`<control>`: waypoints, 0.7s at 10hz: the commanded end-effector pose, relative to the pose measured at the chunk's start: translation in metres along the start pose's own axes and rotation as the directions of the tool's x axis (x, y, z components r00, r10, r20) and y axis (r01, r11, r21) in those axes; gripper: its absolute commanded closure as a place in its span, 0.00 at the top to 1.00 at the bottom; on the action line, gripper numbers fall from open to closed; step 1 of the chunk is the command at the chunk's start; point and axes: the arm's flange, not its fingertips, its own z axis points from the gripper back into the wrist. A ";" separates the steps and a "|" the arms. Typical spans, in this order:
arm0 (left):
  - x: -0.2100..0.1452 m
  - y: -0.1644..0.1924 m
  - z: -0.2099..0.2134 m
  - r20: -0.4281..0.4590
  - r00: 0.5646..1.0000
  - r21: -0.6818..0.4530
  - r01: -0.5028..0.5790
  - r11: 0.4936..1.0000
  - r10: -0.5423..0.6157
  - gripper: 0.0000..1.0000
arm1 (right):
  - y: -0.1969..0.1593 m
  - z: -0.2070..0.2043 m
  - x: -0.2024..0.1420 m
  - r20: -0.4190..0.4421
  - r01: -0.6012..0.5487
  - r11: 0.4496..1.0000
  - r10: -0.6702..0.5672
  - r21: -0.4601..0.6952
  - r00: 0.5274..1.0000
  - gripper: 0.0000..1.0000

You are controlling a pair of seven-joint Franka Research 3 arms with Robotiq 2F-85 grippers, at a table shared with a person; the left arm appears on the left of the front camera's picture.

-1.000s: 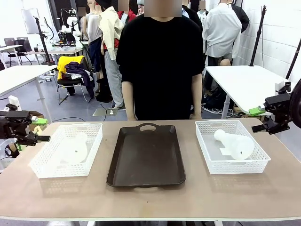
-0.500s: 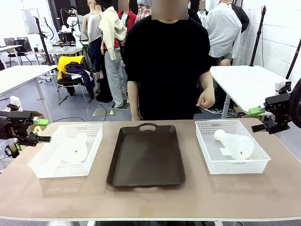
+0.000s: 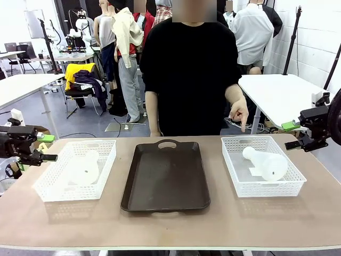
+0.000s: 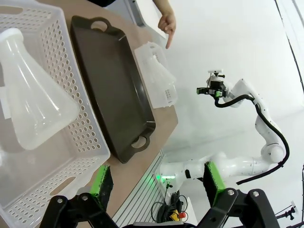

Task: Prepare the laboratory tools.
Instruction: Pick up the Big flask that the person points to.

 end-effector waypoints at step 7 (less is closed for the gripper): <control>0.001 0.000 0.002 0.002 1.000 -0.011 0.007 1.000 -0.007 1.00 | 0.000 0.000 0.000 -0.009 0.007 1.000 -0.007 0.001 1.000 1.00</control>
